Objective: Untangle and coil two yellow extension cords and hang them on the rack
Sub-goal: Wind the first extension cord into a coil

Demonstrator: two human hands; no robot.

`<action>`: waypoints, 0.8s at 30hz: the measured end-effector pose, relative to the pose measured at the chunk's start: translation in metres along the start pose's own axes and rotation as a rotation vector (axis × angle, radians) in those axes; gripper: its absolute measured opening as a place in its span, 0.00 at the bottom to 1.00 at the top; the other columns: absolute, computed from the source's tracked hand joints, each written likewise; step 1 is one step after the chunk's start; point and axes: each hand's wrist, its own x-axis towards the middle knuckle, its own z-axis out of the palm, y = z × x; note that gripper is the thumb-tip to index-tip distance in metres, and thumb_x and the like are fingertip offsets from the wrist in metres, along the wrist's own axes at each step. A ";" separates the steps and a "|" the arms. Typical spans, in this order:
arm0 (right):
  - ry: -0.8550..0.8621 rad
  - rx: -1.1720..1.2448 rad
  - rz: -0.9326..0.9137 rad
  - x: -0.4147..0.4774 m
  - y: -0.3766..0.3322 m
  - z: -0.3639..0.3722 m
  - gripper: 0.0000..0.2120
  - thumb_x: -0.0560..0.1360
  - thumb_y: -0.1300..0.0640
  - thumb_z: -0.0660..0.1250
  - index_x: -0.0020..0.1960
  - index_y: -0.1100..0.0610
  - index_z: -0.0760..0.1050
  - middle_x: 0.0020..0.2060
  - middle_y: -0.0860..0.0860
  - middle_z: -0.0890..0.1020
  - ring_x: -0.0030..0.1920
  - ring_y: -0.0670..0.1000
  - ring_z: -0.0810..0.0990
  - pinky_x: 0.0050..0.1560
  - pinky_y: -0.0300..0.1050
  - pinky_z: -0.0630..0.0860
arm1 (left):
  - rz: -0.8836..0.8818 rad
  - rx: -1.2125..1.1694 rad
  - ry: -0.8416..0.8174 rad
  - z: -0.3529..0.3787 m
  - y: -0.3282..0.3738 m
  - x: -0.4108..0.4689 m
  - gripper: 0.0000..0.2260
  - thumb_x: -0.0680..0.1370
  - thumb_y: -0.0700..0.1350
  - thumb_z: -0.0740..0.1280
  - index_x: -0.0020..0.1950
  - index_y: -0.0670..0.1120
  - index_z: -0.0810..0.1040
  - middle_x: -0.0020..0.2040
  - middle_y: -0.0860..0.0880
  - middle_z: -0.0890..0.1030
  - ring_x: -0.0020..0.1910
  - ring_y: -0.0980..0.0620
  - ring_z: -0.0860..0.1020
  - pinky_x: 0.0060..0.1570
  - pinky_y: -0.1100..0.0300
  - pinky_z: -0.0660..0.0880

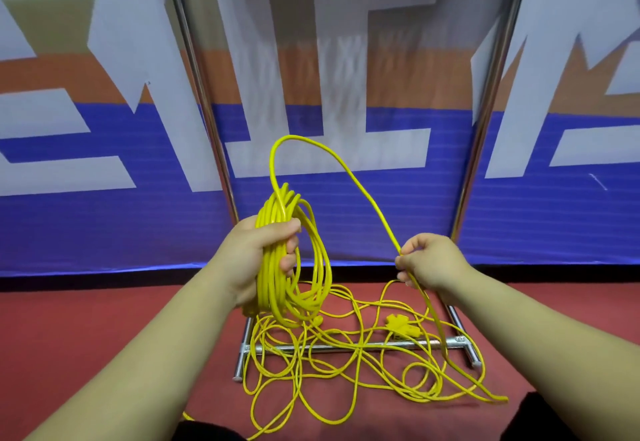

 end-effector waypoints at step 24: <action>-0.912 -0.676 -0.251 -0.062 -0.022 0.001 0.04 0.74 0.64 0.70 0.46 0.56 0.79 0.39 0.48 0.85 0.28 0.43 0.78 0.31 0.32 0.72 | 0.146 -0.125 0.060 0.009 0.004 0.006 0.04 0.75 0.45 0.65 0.43 0.44 0.73 0.31 0.49 0.71 0.22 0.54 0.68 0.26 0.61 0.70</action>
